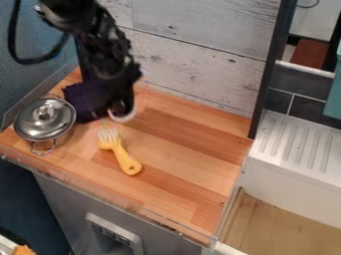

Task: Take the black and white thing and place it on top the dark color towel

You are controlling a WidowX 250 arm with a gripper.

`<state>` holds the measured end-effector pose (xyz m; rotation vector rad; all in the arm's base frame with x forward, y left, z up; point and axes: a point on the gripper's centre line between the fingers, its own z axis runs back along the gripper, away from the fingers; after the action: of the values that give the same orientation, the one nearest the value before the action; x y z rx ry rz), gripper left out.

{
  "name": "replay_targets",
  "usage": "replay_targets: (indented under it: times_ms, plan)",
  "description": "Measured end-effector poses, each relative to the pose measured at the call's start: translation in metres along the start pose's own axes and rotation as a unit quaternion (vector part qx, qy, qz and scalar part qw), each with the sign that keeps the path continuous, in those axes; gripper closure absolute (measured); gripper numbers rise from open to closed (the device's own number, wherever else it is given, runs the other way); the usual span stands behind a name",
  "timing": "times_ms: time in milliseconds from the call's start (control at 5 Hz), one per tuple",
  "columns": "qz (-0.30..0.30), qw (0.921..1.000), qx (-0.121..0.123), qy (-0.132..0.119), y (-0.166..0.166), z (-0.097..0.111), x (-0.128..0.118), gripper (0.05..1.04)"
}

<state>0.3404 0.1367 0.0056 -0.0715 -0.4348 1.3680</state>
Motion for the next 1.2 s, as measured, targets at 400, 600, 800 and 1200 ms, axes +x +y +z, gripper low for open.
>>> replay_targets:
  times_ms: [400, 600, 800, 1200]
  plan:
    - [0.050, 0.9982, 0.023, -0.026, -0.004, -0.010, 0.050, 0.849]
    - [0.071, 0.9964, 0.039, -0.025, -0.006, -0.024, 0.073, 0.849]
    - [0.082, 0.9946, 0.060, -0.020, 0.000, -0.038, 0.085, 0.849]
    - [0.082, 0.9938, 0.074, -0.014, 0.000, -0.044, 0.088, 0.504]
